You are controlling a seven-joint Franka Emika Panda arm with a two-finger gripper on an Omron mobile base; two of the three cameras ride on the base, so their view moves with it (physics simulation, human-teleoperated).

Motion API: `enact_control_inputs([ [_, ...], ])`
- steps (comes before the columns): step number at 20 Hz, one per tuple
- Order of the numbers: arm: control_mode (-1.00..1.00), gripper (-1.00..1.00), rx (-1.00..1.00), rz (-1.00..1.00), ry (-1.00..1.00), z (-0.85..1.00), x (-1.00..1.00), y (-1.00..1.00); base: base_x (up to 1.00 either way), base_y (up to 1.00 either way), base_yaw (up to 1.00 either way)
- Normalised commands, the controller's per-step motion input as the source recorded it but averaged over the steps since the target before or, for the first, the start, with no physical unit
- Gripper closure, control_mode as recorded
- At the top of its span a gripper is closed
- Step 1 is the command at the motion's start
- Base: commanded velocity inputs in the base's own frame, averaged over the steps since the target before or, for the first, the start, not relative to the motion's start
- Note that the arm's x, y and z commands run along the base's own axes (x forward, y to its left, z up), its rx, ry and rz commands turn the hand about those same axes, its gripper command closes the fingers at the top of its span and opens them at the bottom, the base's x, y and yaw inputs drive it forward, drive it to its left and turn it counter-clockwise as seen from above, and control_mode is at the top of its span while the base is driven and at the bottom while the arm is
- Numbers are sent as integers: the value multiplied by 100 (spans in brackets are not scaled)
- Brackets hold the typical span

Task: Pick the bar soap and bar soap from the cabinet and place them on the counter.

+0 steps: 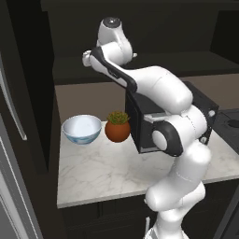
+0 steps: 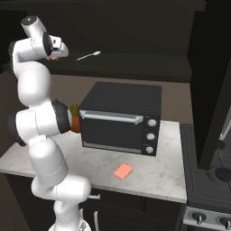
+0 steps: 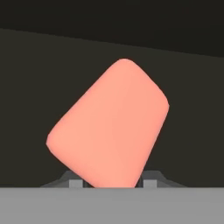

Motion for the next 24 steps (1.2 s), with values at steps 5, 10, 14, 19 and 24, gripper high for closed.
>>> enact_control_inputs([
  [5,-100,100,0,12,-6,1,-89,11,0,0,0],
  [10,-100,100,0,12,-9,0,-97,2,0,0,0],
  [14,-100,100,0,12,-10,0,-100,0,0,0,0],
  [19,-100,100,0,12,-6,0,-100,0,0,0,0],
  [24,-100,100,0,11,-2,0,-100,0,0,0,0],
])
